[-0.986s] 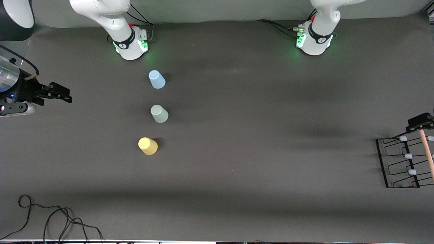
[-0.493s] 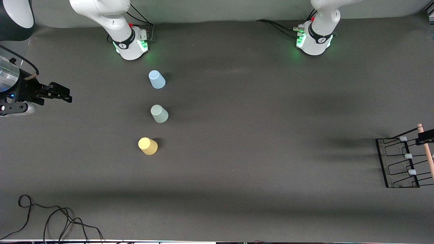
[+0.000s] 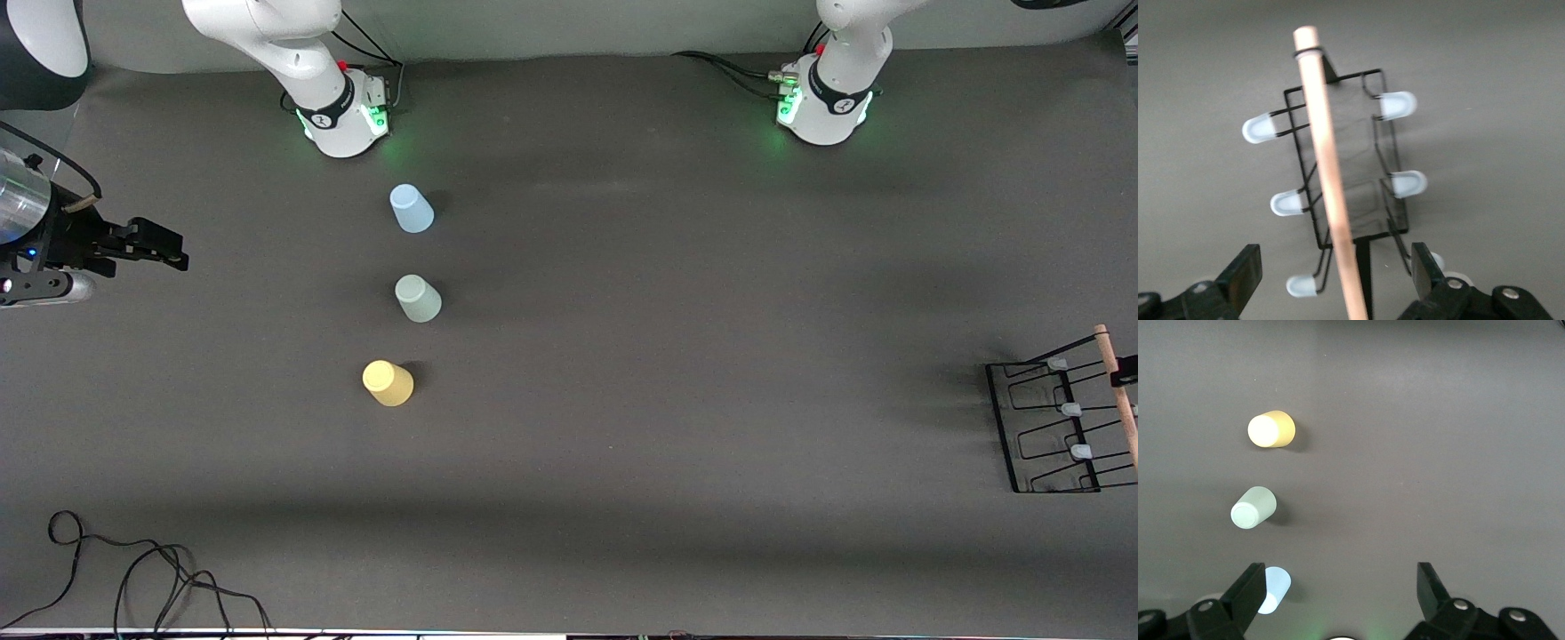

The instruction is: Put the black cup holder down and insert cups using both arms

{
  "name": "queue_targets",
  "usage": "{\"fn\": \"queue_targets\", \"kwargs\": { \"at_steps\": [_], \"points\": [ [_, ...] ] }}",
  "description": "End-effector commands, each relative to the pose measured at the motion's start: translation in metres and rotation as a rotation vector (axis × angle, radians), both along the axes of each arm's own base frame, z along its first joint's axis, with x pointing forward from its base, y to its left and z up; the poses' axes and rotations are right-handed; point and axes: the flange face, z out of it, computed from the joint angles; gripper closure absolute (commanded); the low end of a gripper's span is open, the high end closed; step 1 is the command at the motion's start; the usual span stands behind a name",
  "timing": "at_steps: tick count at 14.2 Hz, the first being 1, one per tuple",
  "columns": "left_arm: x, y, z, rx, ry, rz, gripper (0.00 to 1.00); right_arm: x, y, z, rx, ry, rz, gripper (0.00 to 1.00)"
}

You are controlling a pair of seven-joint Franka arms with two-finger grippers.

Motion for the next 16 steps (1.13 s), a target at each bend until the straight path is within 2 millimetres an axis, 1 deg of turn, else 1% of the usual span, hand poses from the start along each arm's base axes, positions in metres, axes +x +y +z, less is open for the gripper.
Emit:
{"fn": "queue_targets", "kwargs": {
  "at_steps": [1, 3, 4, 5, 6, 7, 9, 12, 14, 15, 16],
  "points": [
    [0.009, 0.012, -0.018, -0.003, -0.023, 0.005, 0.00, 0.002, -0.002, 0.006, 0.003, -0.004, -0.017, 0.00],
    [0.015, 0.012, -0.028, 0.009, -0.052, 0.019, 0.00, 0.001, -0.001, 0.007, 0.002, -0.005, -0.019, 0.00],
    [0.019, 0.008, -0.033, 0.010, -0.061, 0.057, 0.03, 0.000, -0.001, 0.006, 0.002, -0.002, -0.019, 0.00],
    [0.023, -0.001, -0.038, 0.005, -0.059, 0.102, 0.04, 0.001, -0.002, 0.007, 0.003, -0.004, -0.019, 0.00],
    [0.026, -0.009, -0.038, 0.005, -0.059, 0.123, 0.09, 0.001, -0.001, 0.007, 0.003, -0.004, -0.017, 0.00],
    [0.028, -0.012, -0.038, 0.007, -0.057, 0.117, 0.17, 0.000, -0.001, 0.007, 0.001, -0.004, -0.017, 0.00],
    [0.023, 0.000, -0.038, 0.017, -0.052, 0.116, 0.24, 0.001, -0.001, 0.007, 0.001, -0.004, -0.017, 0.00],
    [0.021, -0.002, -0.040, 0.016, -0.031, 0.104, 0.50, 0.001, -0.001, 0.007, 0.002, -0.004, -0.019, 0.00],
    [0.023, -0.009, -0.039, 0.048, -0.012, 0.076, 0.77, 0.001, -0.001, 0.007, 0.002, -0.004, -0.019, 0.00],
    [0.021, -0.008, -0.039, 0.058, 0.004, 0.069, 0.86, 0.001, -0.001, 0.007, 0.002, -0.004, -0.019, 0.00],
    [0.020, -0.008, -0.038, 0.055, 0.015, 0.070, 0.88, 0.001, 0.000, 0.007, 0.001, -0.004, -0.017, 0.00]
  ]
}}
